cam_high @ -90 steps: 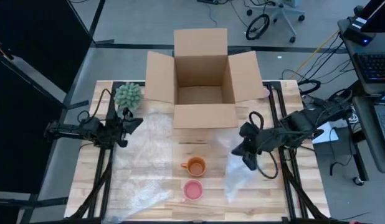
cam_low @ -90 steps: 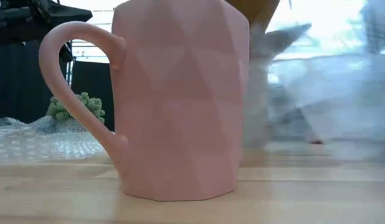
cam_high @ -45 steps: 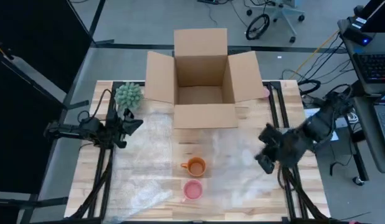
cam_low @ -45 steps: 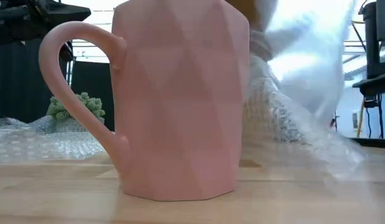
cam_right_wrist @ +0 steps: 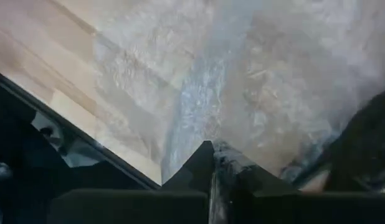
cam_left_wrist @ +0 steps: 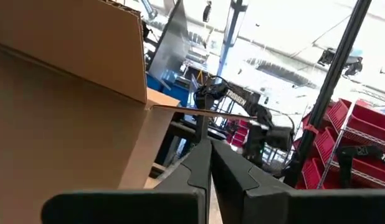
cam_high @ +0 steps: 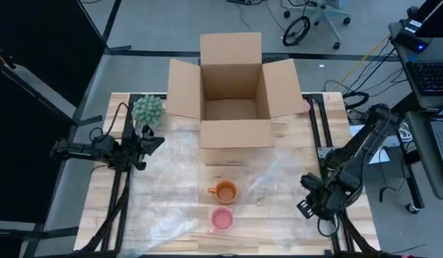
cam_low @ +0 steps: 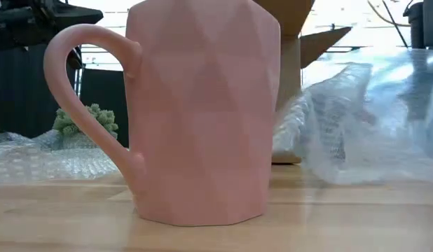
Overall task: Wrap mug
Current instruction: Wrap the yellow mug with bubble wrap
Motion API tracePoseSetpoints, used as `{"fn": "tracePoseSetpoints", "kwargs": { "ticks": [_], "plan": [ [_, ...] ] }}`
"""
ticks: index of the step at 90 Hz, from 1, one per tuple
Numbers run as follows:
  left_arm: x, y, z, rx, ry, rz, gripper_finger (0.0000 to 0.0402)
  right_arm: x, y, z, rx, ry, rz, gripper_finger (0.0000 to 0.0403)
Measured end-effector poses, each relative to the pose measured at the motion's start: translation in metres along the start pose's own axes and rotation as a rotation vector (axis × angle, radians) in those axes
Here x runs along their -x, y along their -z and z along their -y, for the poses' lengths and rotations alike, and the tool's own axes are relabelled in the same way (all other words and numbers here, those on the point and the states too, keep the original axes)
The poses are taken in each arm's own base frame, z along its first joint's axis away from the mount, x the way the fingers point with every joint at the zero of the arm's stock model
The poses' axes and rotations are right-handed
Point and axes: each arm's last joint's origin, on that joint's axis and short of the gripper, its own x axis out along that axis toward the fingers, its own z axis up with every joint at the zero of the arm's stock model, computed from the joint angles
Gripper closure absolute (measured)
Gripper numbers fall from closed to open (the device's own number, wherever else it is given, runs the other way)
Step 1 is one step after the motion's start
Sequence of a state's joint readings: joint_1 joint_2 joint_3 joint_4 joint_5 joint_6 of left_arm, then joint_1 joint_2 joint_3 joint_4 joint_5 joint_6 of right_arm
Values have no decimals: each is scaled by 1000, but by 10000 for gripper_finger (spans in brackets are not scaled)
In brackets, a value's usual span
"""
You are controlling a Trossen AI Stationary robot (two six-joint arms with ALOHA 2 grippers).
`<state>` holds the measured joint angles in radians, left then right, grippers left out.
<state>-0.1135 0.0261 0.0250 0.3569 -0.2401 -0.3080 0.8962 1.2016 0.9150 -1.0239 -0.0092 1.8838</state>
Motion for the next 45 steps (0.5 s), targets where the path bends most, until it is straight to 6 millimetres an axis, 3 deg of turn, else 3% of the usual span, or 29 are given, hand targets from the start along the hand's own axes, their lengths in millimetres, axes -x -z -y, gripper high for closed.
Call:
{"fn": "tracePoseSetpoints", "kwargs": {
  "ticks": [17, 32, 45],
  "plan": [
    [0, 0, 0, 0, 0, 0, 402, 5, -1, 3, 7, 47, -62, 324],
    [0, 0, 0, -1, -2, 1, 402, 41, -2, 1, 7, -39, -77, 248],
    [0, 0, 0, -1, -4, 2, 402, 72, -7, 1, -29, -116, -54, 211]
  ]
}}
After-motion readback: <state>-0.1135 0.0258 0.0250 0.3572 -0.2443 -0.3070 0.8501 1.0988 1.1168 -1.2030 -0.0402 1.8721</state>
